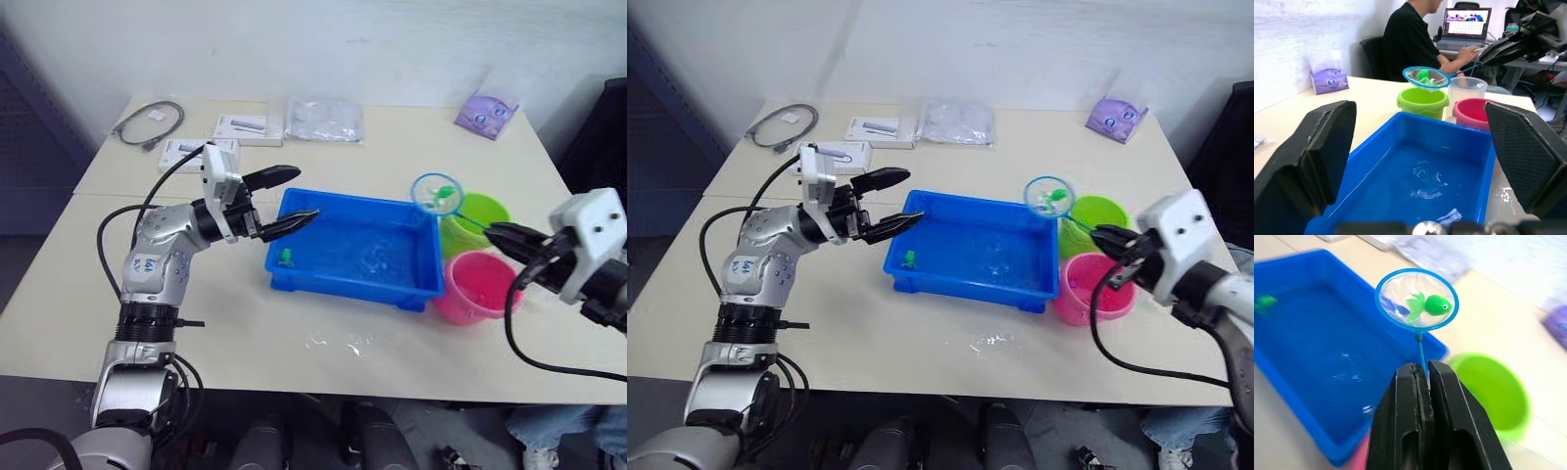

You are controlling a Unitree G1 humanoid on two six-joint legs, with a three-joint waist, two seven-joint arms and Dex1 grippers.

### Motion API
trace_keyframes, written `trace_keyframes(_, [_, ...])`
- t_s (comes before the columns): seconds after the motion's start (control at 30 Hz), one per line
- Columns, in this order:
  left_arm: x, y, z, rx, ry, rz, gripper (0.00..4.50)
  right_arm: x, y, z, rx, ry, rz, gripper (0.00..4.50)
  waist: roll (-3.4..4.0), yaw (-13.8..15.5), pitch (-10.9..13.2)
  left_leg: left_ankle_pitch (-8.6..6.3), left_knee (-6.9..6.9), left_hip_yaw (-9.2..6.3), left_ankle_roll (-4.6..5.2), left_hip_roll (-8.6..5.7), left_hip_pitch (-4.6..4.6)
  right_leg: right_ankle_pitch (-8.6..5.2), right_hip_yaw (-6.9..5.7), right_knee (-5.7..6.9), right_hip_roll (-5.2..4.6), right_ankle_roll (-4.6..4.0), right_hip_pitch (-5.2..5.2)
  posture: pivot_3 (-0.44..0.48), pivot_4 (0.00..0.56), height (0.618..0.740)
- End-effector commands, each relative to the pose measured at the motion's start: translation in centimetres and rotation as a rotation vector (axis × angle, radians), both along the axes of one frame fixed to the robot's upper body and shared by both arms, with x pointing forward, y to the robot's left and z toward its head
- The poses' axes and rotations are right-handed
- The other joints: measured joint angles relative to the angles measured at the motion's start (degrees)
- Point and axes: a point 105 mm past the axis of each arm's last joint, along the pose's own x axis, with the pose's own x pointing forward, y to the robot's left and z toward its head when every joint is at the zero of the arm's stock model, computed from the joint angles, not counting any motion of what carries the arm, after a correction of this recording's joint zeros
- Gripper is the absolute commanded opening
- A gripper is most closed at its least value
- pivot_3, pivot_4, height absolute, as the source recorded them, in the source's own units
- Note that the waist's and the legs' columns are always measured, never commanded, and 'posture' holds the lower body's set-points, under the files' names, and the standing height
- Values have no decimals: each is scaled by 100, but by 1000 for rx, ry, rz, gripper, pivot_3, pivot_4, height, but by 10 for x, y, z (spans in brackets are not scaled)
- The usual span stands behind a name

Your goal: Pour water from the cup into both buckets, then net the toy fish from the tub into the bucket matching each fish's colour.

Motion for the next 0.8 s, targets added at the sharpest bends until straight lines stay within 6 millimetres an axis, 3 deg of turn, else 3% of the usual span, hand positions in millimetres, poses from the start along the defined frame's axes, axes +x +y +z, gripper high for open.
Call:
trace_keyframes(0.03, [-4, -10, 12, -9, -64, -32, 4489, 1, -28, 7, -47, -82, -115, 0, 0, 8, 0, 0, 0, 4, 0, 0, 3, 0, 4, 1, 1, 0, 0, 0, 150, 740])
trace_keyframes(0.3, [-5, -15, 8, 11, -68, -53, 4489, 20, -57, -25, -205, -100, -220, 0, 0, 0, 0, 2, 0, 25, 0, 1, 19, 0, 22, 6, 9, 1, 1, 0, 150, 740])
trace_keyframes(0.53, [-8, -12, 6, 17, -66, -47, 4489, 34, -74, -27, -540, -219, -303, 0, 3, -5, -2, 6, 0, 32, 0, 1, 22, 0, 28, 8, 7, 1, -1, 0, 150, 740])
trace_keyframes(0.8, [-9, -12, 4, 15, -57, -40, 4489, 38, -78, -21, -1013, -370, -220, 0, 4, -29, -3, 8, 0, 35, -3, 1, 24, 0, 31, 6, 7, 1, -1, 0, 150, 740])
